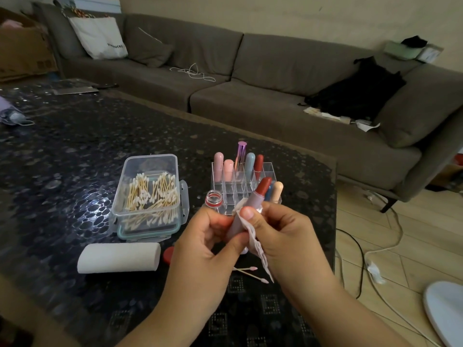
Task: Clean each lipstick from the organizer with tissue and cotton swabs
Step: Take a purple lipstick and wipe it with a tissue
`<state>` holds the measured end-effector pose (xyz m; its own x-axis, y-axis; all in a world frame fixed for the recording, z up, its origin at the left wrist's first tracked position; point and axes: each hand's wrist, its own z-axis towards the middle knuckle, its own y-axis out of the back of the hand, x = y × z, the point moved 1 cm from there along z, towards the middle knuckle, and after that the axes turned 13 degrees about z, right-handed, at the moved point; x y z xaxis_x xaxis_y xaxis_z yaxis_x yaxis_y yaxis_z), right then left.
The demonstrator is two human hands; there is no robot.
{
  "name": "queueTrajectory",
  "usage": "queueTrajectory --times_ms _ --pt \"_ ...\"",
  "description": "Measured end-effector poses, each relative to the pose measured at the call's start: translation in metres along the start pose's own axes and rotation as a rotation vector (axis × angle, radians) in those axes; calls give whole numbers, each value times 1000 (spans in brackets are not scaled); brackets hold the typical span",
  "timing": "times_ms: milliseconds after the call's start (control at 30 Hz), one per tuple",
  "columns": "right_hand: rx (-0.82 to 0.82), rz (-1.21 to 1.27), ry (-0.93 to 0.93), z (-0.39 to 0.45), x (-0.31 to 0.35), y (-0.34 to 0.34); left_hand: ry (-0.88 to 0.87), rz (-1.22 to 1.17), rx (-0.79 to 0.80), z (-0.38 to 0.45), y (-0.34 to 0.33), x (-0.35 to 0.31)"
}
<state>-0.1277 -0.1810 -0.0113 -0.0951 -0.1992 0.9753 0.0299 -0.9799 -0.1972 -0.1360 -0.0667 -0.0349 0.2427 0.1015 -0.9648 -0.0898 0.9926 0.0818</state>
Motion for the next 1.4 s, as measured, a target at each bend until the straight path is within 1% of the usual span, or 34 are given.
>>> queueTrajectory --times_ms 100,200,300,367,433,533,633,767,867,967,1000,1067,1133,1167,1267,1333,1400 --pt "-72 -44 36 -1 0 2 21 45 2 2 0 8" --pt "-129 -120 71 1 -2 6 79 -26 22 6 -2 9" --pt "-144 -214 76 5 -8 12 157 -78 62 7 -3 10" --pt "-141 -288 75 7 -8 16 159 -23 98 7 -2 13" --pt "-126 -387 71 9 -8 22 148 59 94 7 2 18" --pt "-83 -663 41 18 -13 37 178 144 43 9 9 25" --pt "-25 -922 -5 26 -21 52 162 217 4 13 16 29" --pt "-2 -1060 -22 33 -30 64 144 323 -41 15 23 34" --pt "20 -1089 -58 39 -36 67 130 427 -48 14 23 38" --pt "72 -1211 -156 38 -40 59 114 543 -43 14 22 42" --pt "67 -1224 -137 37 -41 57 107 564 -42 14 23 43" --pt "81 -1196 -19 36 -41 53 84 616 -52 14 24 43" --pt "168 -1162 113 34 -39 47 54 682 -74 14 25 41" --pt "230 -1163 143 33 -40 43 48 701 -84 15 26 41" --pt "372 -1240 127 33 -51 33 72 700 -78 16 27 42" --pt "410 -1300 92 34 -56 31 76 692 -63 15 25 42" --pt "411 -1300 71 37 -57 31 62 714 -58 15 23 41"
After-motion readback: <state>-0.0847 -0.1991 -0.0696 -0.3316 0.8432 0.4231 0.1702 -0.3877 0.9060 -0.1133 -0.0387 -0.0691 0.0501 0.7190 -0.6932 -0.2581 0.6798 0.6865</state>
